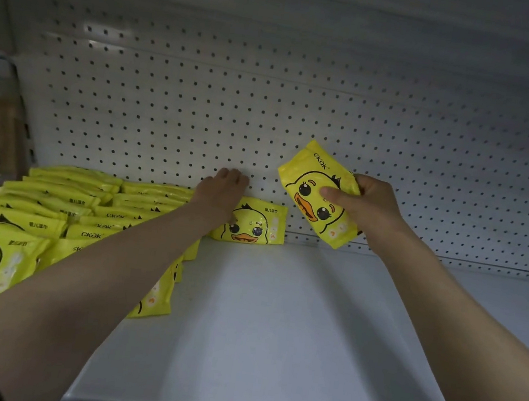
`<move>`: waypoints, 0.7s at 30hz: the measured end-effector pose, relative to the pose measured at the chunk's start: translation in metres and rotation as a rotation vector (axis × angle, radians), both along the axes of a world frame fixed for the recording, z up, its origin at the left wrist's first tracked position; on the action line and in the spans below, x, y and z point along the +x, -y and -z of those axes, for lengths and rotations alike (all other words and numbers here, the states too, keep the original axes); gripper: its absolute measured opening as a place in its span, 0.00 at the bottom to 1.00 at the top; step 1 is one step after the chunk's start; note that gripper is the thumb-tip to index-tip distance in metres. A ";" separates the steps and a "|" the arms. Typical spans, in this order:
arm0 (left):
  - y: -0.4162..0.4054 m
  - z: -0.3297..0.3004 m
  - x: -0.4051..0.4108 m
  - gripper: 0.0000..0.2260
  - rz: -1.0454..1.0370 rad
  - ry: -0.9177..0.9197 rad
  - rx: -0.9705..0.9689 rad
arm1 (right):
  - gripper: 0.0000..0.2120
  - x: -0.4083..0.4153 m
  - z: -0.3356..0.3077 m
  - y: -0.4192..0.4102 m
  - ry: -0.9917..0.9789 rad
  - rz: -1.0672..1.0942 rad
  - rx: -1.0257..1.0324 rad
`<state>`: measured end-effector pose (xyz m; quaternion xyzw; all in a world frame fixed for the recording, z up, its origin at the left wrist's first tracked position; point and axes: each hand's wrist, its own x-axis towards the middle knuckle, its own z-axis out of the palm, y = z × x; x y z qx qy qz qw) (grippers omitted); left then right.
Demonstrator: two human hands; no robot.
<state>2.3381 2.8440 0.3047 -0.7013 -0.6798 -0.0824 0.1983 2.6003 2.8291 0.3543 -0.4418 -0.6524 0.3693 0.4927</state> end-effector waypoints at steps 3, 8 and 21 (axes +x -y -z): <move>0.002 -0.008 -0.010 0.29 0.059 0.183 0.014 | 0.11 -0.005 0.002 -0.008 0.069 -0.010 -0.001; 0.019 -0.023 -0.028 0.21 0.272 0.567 0.144 | 0.14 -0.022 0.009 -0.025 0.312 -0.050 0.001; 0.043 0.003 -0.037 0.27 0.144 0.437 -0.144 | 0.12 -0.096 0.054 -0.046 0.700 -0.205 0.074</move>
